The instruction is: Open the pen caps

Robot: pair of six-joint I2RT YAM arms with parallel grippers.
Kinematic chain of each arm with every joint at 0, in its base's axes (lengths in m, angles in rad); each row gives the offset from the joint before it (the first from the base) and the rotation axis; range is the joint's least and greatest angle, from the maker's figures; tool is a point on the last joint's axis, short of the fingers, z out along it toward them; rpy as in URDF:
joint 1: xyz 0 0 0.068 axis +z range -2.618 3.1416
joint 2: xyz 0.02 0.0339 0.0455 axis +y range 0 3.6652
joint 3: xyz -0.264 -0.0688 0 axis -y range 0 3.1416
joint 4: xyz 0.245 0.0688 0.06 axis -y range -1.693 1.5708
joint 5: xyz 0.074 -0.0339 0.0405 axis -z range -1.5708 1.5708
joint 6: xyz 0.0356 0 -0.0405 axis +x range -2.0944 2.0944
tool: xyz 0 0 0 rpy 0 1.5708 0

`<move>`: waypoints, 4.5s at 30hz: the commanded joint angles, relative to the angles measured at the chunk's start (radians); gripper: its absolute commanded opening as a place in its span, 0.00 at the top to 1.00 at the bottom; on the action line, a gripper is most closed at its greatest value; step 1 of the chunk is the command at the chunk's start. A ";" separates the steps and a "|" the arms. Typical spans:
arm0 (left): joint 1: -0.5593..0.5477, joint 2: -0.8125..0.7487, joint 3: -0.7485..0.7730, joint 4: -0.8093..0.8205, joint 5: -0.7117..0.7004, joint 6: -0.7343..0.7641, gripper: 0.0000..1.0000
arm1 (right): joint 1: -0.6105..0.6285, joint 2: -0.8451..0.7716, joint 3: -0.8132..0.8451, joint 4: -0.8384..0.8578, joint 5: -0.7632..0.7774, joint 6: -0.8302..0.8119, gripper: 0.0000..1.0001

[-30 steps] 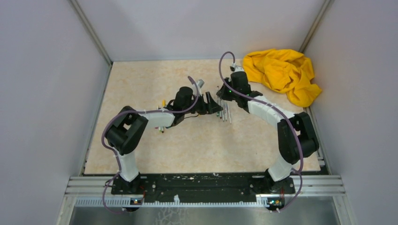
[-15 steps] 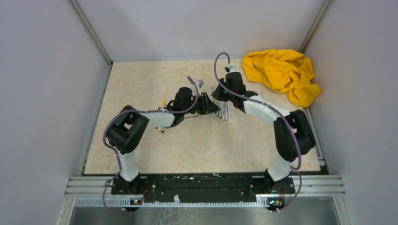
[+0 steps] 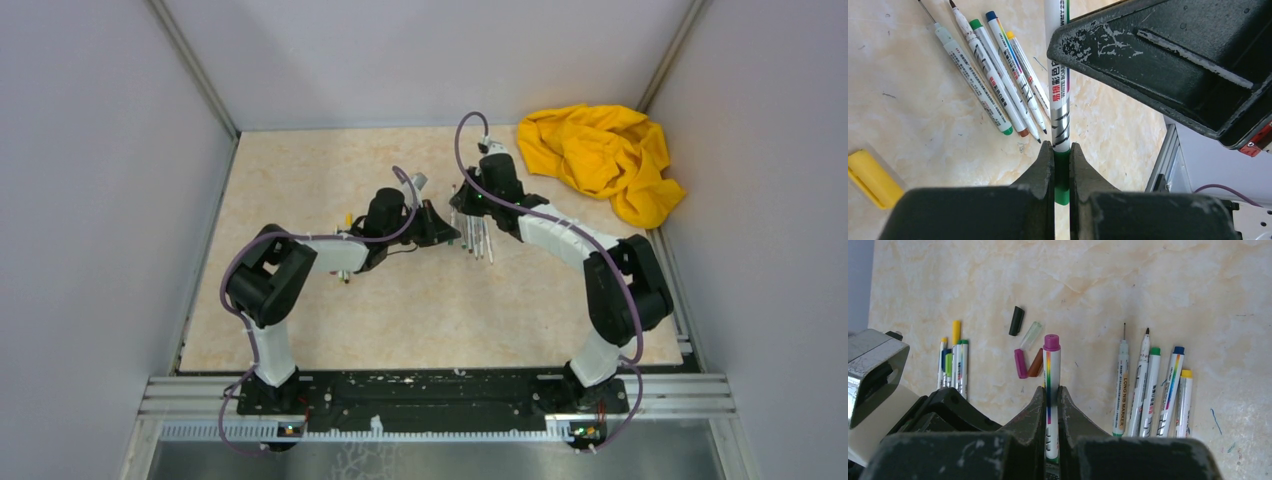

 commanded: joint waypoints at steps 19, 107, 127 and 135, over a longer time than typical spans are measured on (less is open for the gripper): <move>-0.011 -0.036 0.070 -0.047 0.074 0.045 1.00 | 0.067 0.042 0.047 0.025 -0.008 -0.069 0.84; -0.013 0.107 0.349 -0.688 -0.581 0.148 0.55 | -0.057 0.112 0.053 -0.266 0.314 -0.260 1.00; 0.012 -0.174 0.162 -0.477 -0.584 0.099 0.26 | -0.088 0.164 0.013 -0.219 0.253 -0.248 0.71; 0.015 -0.316 0.067 -0.484 -0.745 0.085 0.25 | -0.059 0.016 -0.025 -0.162 0.271 -0.292 0.69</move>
